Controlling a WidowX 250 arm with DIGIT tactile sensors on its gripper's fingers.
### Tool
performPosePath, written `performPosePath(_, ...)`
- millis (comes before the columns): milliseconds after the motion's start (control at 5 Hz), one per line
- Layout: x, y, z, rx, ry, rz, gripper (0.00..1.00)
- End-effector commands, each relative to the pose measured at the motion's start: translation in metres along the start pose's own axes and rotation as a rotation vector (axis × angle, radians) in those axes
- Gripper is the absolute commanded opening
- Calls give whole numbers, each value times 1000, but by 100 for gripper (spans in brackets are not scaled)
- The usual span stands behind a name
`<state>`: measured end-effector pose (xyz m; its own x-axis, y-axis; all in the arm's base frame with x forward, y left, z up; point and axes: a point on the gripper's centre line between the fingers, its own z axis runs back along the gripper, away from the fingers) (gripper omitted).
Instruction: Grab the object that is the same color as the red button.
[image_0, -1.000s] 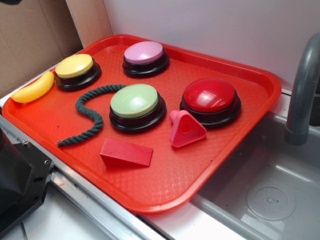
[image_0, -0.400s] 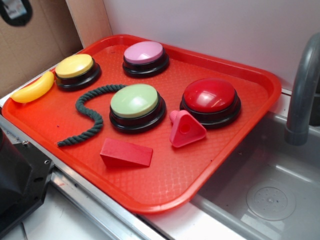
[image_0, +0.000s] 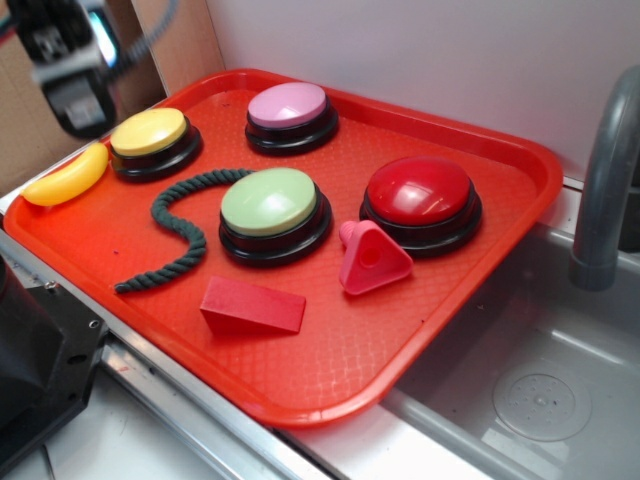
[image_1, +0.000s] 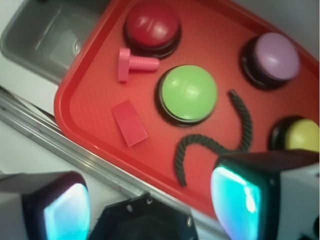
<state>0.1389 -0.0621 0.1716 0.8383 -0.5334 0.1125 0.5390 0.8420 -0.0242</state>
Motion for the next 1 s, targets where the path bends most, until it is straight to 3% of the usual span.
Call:
performPosePath(0,6,-13,-45,-5,-75,-80,100)
performPosePath(800,3,-20,-112,10,-30,52,100)
